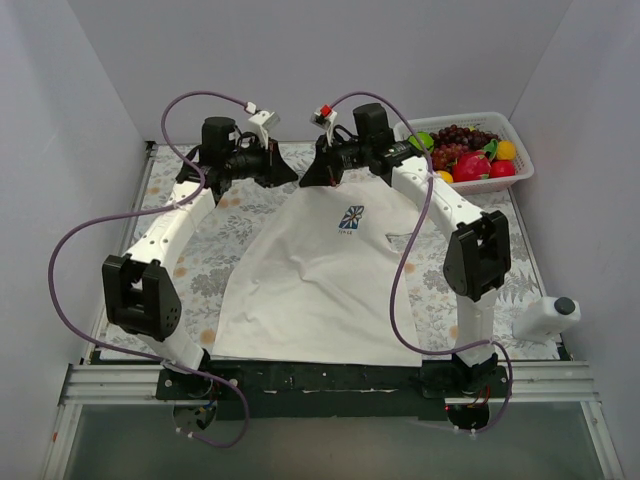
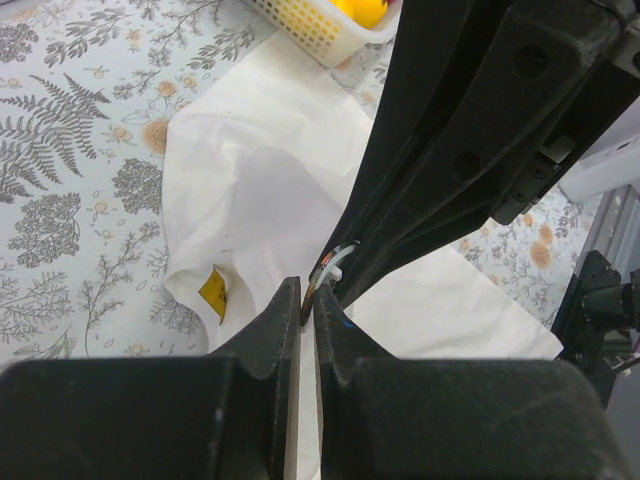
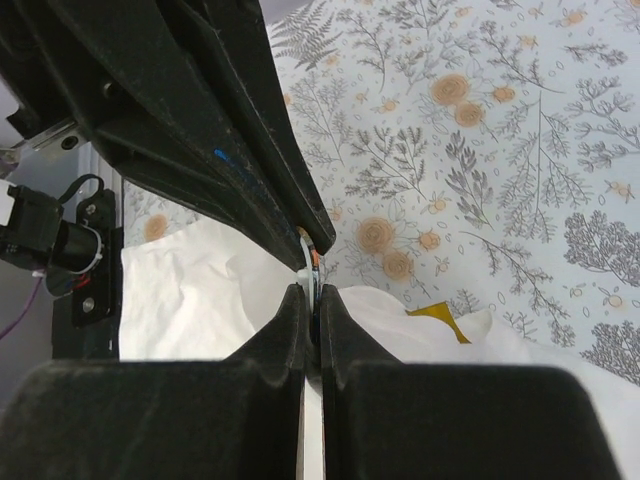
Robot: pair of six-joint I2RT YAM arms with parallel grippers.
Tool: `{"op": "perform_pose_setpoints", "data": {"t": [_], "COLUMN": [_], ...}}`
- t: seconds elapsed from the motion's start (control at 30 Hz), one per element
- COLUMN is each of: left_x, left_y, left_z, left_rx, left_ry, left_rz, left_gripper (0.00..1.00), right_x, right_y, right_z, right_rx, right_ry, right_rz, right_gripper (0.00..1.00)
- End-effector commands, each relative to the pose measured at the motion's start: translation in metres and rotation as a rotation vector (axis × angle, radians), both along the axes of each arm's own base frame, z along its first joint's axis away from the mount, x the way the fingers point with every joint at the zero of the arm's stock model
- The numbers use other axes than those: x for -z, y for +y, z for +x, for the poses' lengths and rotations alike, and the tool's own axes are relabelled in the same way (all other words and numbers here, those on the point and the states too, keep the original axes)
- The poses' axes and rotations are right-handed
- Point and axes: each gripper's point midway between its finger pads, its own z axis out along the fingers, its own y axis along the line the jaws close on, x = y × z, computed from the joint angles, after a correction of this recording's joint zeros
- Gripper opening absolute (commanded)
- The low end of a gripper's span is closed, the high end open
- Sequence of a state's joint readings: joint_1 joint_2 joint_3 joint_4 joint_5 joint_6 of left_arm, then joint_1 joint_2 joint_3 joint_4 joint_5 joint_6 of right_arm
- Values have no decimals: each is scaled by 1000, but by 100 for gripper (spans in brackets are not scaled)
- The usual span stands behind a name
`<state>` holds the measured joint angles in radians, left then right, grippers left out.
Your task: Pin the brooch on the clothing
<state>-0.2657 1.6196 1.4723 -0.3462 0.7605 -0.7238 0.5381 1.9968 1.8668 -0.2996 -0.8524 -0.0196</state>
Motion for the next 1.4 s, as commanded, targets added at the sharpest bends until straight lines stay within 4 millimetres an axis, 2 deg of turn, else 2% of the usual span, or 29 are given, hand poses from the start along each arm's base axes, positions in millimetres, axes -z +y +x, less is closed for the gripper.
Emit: {"op": "perform_pose_setpoints", "data": {"t": [0.0,0.17,0.3,0.5,0.53,0.6,0.8,0.83,0.97,1.37], "left_x": [-68,-75,-79,-82,-87,-83,-87,-80,-84,-87], "left_y": [-54,-66,-74,-76,-74,-72,-57,-55,-50,-34], "left_z": [-42,-50,-66,-84,-88,-93,-105,-104,-114,-124], "left_rx": [211,246,294,343,348,351,295,275,271,190], "left_ry": [-134,-154,-184,-214,-235,-245,-327,-319,-348,-444], "left_rz": [-98,-94,-95,-100,-107,-105,-97,-87,-96,-107], "left_gripper": [0,0,0,0,0,0,0,0,0,0], "right_x": [47,49,52,52,52,52,46,46,47,44], "right_y": [18,18,17,17,17,16,13,13,13,6], "right_z": [1,4,7,12,12,13,11,11,12,15], "right_rx": [41,59,75,108,110,116,120,116,116,162], "right_ry": [14,18,27,30,34,31,26,23,21,63], "right_rz": [-132,-149,-165,-167,-167,-160,-127,-119,-117,-95], "right_gripper": [1,1,1,1,1,1,1,1,1,1]}}
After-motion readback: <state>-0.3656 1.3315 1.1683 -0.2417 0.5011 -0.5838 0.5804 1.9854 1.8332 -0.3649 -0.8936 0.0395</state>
